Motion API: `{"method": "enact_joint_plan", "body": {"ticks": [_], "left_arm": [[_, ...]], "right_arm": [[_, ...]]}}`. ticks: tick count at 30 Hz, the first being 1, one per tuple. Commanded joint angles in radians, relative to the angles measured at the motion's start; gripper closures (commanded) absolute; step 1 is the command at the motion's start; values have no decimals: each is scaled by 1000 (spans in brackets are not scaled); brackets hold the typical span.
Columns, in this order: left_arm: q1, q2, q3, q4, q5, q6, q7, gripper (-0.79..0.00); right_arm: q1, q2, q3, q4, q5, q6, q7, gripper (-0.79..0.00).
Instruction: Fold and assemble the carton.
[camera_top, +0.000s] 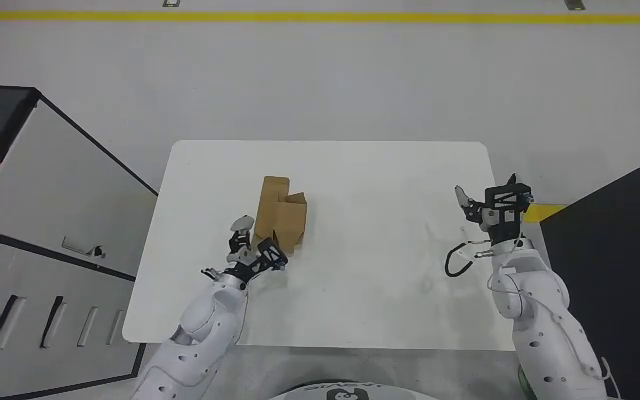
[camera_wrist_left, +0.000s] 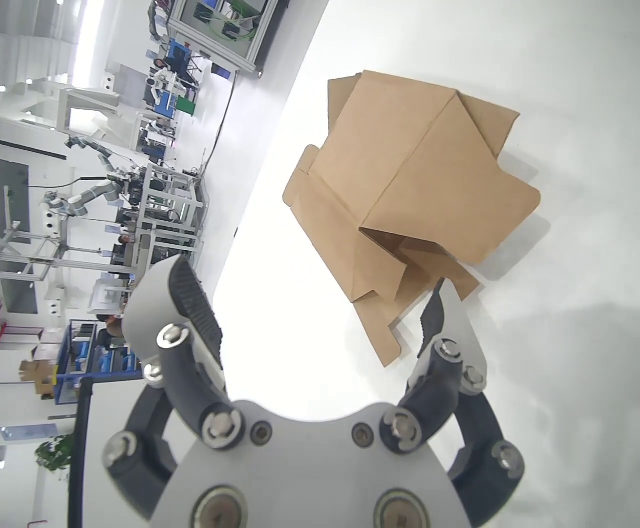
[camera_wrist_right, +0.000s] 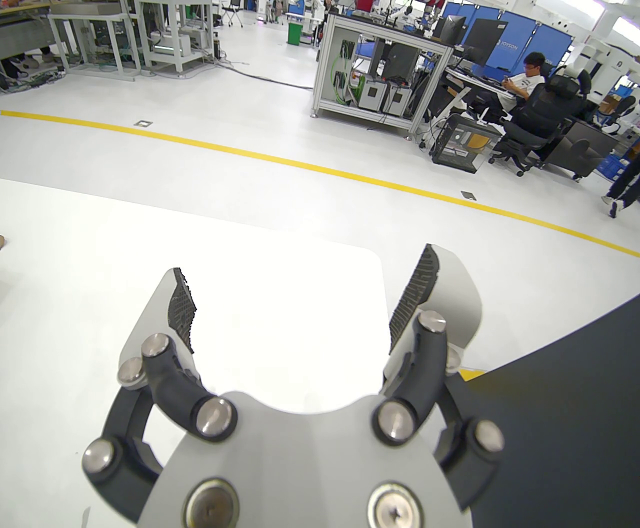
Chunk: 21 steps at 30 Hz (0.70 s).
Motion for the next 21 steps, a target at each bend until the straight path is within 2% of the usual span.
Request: {"method": "enact_joint_plan", "body": {"ticks": [1, 7, 9, 12, 20, 21], "left_arm": [[-9, -3, 6, 9, 4, 10, -12, -760], [-34, -10, 22, 41, -20, -10, -11, -785], [-44, -12, 25, 52, -25, -14, -9, -702], [-56, -15, 33, 62, -32, -22, -7, -662], [-84, -22, 41, 91, -48, -31, -4, -425], [-88, -22, 42, 96, -51, -33, -5, -416]], "right_arm": [[0, 0, 0, 0, 0, 0, 0, -785], [0, 0, 0, 0, 0, 0, 0, -785], [0, 0, 0, 0, 0, 0, 0, -785], [0, 0, 0, 0, 0, 0, 0, -785], [0, 0, 0, 0, 0, 0, 0, -785], [0, 0, 0, 0, 0, 0, 0, -785]]}}
